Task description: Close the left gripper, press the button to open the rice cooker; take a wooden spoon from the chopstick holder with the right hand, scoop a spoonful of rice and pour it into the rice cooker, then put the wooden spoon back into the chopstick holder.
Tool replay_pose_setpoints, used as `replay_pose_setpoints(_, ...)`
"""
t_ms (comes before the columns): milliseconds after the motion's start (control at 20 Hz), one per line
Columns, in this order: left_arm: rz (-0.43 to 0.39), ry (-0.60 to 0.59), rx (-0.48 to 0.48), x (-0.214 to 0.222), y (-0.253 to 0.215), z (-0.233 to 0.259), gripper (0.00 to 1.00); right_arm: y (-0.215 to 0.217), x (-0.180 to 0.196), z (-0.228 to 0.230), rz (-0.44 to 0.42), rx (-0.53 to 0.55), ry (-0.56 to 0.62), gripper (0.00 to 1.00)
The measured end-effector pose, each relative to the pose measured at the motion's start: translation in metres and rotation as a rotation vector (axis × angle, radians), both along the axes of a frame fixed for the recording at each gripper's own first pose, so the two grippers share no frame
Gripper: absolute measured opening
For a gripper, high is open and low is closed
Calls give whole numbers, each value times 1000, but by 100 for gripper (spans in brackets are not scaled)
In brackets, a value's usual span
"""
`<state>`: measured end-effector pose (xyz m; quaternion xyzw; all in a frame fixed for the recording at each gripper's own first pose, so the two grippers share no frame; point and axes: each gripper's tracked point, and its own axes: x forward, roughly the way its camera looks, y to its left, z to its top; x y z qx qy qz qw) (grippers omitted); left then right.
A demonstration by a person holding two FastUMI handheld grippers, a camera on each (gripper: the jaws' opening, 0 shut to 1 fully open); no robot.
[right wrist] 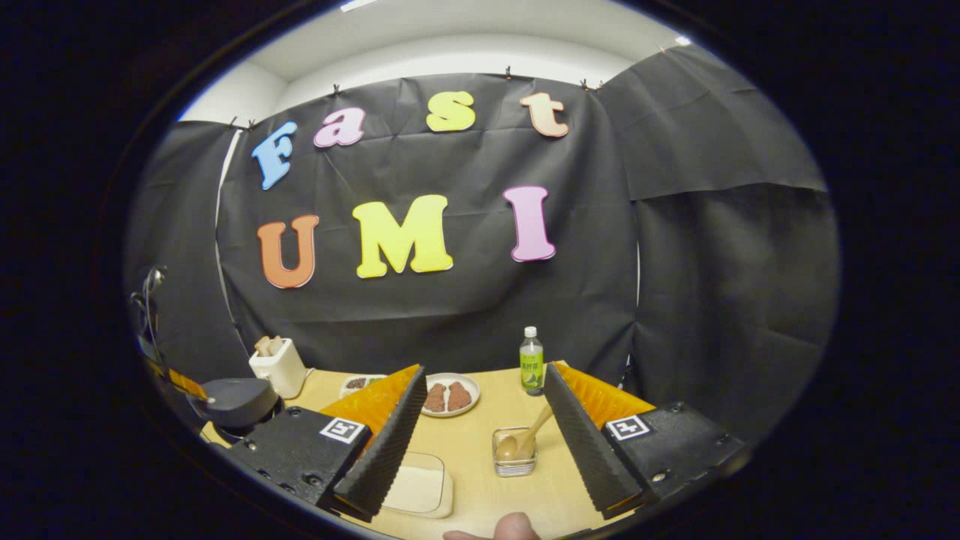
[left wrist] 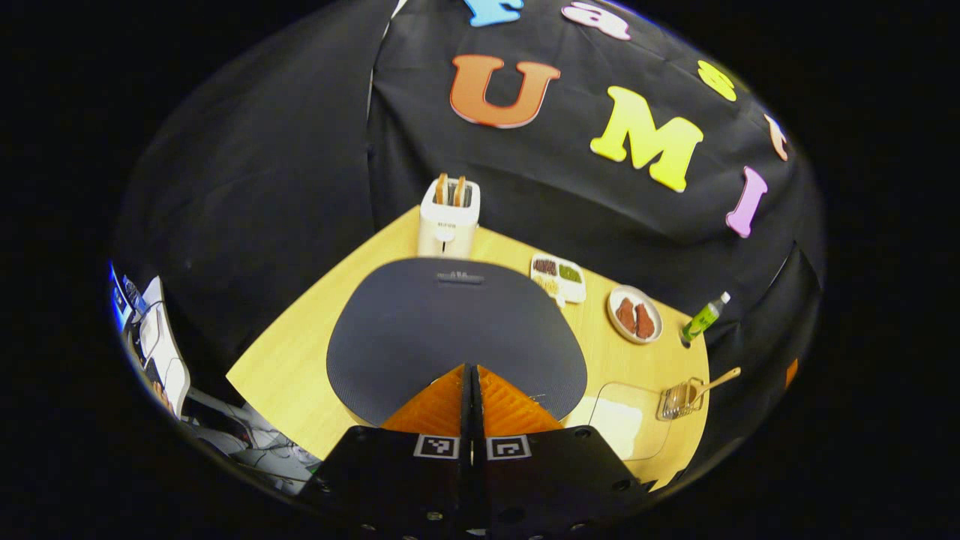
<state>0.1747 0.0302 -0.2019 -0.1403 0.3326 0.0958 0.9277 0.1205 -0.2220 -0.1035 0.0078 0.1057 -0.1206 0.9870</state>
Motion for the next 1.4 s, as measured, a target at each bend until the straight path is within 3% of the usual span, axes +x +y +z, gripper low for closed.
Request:
replay_pose_setpoints(400,0,-300,73,42,-11,101,2,-11,4,28,8,-56,-38,100)
replay_pose_setpoints(600,-53,-378,111,37,-27,127,19,-12,2,29,24,-74,-36,100)
replay_pose_setpoints(800,-65,-432,209,18,-33,133,98,-20,-4,21,30,-62,-19,100)
replay_pose_setpoints(1200,-98,-542,174,-14,-67,162,95,-39,-6,-17,68,-49,33,100)
replay_pose_setpoints(1400,-106,-533,198,-25,-76,157,95,-55,8,-60,76,27,103,100)
